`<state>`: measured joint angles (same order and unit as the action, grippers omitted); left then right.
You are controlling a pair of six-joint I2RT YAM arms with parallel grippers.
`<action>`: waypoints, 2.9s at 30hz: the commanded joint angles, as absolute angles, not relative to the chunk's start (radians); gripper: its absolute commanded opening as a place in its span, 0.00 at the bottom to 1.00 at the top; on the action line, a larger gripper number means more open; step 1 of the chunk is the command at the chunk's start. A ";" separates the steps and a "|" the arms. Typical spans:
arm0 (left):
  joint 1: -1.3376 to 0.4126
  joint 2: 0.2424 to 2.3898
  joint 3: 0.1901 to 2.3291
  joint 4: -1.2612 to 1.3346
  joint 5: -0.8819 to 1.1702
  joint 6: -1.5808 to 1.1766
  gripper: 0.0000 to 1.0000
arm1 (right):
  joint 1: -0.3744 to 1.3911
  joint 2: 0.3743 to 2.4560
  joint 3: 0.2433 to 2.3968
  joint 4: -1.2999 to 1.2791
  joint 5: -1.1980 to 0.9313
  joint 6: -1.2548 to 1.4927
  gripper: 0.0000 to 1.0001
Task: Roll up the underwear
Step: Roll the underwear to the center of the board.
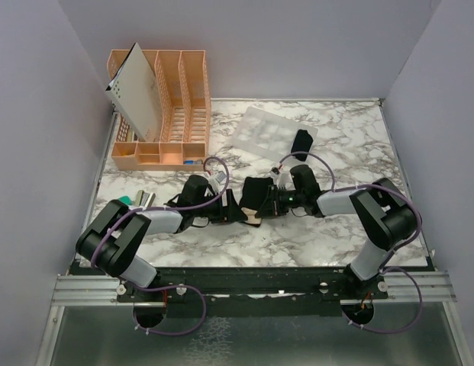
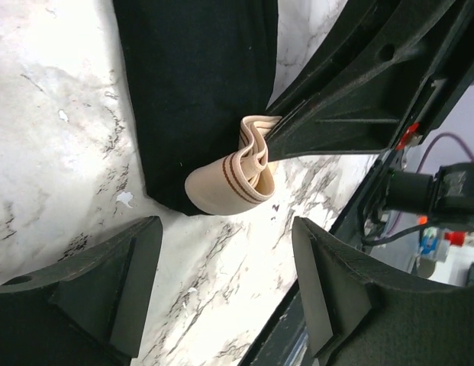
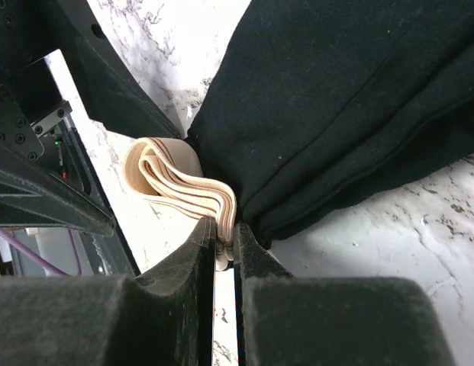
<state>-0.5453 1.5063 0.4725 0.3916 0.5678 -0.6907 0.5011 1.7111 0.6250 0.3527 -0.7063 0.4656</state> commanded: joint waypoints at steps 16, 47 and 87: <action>-0.591 1.627 0.393 0.531 0.325 -0.923 0.59 | 0.480 1.788 0.659 0.303 -0.762 0.458 0.05; -0.598 1.728 0.370 0.517 0.308 -1.039 0.46 | 0.483 1.645 0.584 0.456 -0.799 0.450 0.45; -0.600 1.550 0.366 0.500 0.308 -0.908 0.78 | 0.445 1.843 0.585 0.570 -0.768 0.706 0.04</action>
